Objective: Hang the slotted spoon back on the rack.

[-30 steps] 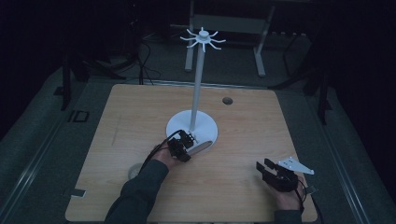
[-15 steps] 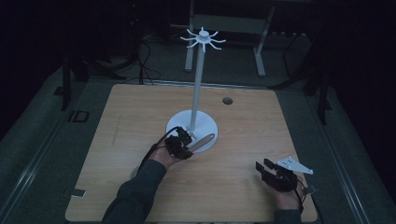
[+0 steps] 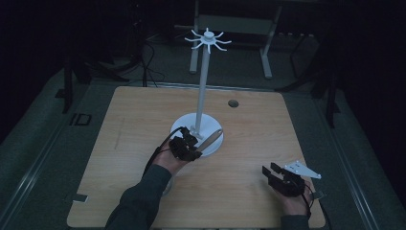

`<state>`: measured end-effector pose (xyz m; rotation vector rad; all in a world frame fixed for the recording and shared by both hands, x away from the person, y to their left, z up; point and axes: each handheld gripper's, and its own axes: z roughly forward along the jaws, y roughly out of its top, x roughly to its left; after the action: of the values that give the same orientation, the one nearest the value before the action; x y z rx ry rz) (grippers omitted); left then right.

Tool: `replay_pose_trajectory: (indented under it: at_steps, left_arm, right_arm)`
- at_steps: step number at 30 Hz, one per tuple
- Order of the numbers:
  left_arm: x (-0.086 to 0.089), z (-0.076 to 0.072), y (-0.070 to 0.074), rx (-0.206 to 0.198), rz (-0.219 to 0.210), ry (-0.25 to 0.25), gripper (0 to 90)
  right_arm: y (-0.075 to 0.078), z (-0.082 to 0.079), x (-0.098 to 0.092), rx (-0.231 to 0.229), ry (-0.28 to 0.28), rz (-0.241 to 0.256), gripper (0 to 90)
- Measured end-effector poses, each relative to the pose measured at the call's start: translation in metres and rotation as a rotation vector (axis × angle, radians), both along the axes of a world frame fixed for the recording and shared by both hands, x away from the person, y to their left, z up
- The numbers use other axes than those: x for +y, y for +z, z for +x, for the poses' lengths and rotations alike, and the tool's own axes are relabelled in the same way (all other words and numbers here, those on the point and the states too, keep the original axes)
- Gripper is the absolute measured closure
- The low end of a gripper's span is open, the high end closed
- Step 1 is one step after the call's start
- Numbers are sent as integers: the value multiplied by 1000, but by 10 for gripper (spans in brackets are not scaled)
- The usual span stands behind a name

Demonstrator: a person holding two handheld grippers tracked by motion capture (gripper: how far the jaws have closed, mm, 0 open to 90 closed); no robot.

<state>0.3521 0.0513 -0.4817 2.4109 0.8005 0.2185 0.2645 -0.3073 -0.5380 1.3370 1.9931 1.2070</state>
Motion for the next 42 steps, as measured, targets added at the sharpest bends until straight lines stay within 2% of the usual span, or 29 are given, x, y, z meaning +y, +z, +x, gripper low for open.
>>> replay_pose_trajectory:
  at_steps: [16,19,29,42]
  left_arm:
    - [-2,-8,18,-106,-77,65,739]
    - [-2,-11,23,-148,-90,77,739]
    - [1,-20,37,-272,-165,175,740]
    - [-1,-31,47,-381,-236,288,740]
  right_arm:
    - [0,0,-2,-1,-7,2,554]
    - [0,0,-2,0,-7,2,553]
    - [-1,1,-1,-2,-6,-2,548]
    - [-1,2,1,-6,1,-5,545]
